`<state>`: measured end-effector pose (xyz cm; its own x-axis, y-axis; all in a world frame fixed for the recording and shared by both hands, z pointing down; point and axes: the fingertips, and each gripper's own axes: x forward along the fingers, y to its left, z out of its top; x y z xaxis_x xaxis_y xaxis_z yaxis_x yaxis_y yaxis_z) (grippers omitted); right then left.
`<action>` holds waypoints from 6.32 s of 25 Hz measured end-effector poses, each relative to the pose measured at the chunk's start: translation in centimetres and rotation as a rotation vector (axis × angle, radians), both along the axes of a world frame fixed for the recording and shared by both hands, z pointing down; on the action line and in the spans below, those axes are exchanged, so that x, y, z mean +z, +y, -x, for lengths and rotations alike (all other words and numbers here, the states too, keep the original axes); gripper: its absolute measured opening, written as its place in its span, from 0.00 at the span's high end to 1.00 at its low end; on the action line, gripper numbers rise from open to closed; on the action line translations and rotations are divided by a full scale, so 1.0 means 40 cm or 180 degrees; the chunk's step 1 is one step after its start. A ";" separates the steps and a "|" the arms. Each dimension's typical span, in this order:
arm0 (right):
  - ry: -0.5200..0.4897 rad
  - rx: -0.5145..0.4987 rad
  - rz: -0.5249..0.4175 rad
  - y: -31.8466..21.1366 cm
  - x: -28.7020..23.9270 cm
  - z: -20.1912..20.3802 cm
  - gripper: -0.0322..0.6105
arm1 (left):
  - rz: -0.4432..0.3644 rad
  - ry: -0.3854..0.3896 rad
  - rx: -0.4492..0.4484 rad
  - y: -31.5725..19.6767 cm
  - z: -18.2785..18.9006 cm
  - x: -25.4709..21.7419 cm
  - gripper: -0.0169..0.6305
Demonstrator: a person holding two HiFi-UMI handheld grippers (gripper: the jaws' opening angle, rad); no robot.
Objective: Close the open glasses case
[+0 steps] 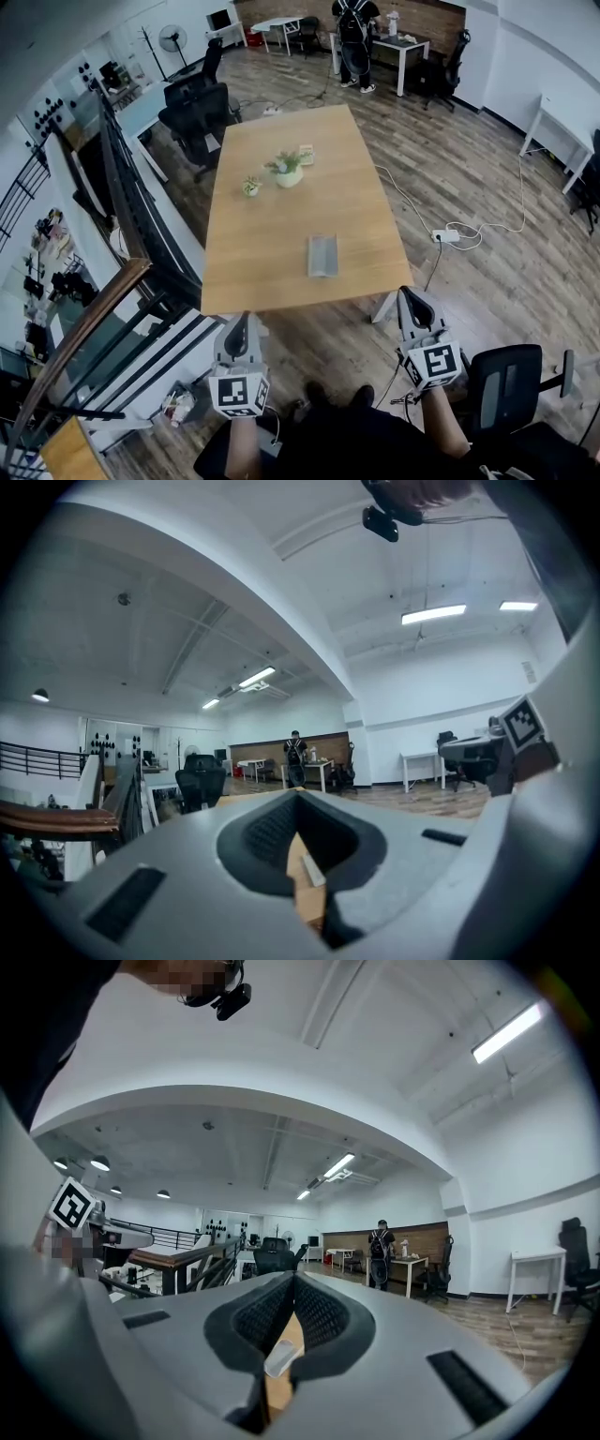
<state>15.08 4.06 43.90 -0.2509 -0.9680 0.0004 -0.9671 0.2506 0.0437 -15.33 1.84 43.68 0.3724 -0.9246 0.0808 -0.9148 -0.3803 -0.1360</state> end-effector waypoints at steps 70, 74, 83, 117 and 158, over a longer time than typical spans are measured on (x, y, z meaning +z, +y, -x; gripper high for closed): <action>-0.0074 -0.0155 0.0474 -0.590 0.130 0.106 0.93 | 0.0232 0.0099 0.0061 -0.548 0.016 0.085 0.98; -0.0131 -0.0142 0.0449 -0.592 0.133 0.096 0.93 | 0.0274 0.0123 0.0054 -0.559 0.001 0.090 0.98; -0.0163 -0.0221 0.0619 -0.619 0.175 0.104 0.74 | 0.0340 0.0116 -0.0004 -0.558 0.009 0.103 0.98; -0.0602 -0.0031 0.2700 -0.726 0.847 0.167 0.85 | 0.0554 -0.0009 -0.0706 -0.376 0.210 0.127 0.98; 0.3245 -0.1255 0.1942 -0.614 0.849 0.342 0.78 | 0.0501 0.0027 -0.0621 -0.351 0.201 0.124 0.98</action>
<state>1.39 -20.48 77.85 -0.1449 -0.6008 0.7862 -0.4161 0.7579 0.5025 -23.39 -12.19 48.65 0.1892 -0.9553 0.2271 -0.9739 -0.2121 -0.0810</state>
